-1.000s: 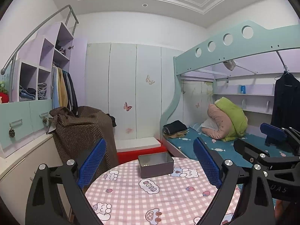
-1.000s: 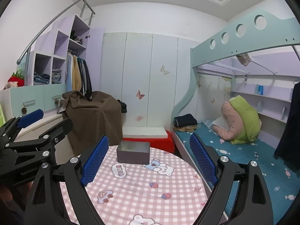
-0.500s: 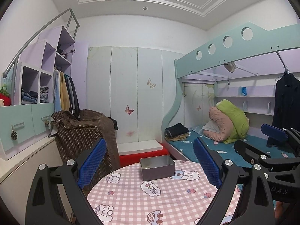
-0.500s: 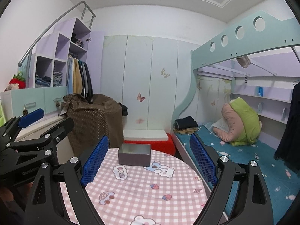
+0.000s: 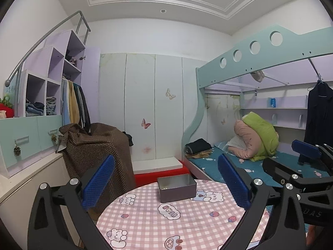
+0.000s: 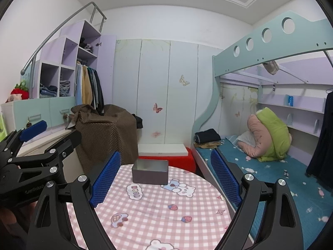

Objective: Organize jewelry

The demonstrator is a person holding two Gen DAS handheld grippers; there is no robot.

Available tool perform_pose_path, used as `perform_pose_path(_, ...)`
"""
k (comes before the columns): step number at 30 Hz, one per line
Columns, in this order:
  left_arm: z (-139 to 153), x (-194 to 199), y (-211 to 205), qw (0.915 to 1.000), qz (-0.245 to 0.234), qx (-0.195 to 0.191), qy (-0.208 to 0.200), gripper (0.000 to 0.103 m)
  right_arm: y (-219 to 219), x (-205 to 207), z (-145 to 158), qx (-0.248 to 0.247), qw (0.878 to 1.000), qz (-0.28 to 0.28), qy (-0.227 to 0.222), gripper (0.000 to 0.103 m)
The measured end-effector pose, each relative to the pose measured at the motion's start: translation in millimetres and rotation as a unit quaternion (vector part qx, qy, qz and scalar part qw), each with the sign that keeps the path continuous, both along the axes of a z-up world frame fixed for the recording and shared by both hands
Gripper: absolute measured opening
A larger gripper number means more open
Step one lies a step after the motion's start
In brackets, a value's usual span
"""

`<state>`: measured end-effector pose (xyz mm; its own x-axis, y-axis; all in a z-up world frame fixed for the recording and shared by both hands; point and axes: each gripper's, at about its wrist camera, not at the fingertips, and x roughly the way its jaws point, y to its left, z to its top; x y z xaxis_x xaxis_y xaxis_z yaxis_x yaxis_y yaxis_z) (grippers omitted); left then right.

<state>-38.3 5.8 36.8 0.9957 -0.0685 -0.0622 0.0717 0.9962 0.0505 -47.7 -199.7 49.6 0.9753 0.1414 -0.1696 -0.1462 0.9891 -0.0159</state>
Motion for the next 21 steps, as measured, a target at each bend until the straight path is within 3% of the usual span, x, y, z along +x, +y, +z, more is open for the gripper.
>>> perform_pose_path(21,-3.5,9.0,3.5,0.9999,-0.007,0.005,0.006,0.096,-2.2,4.4,-4.1,0.005,1.000,-0.004,0.004,0.088)
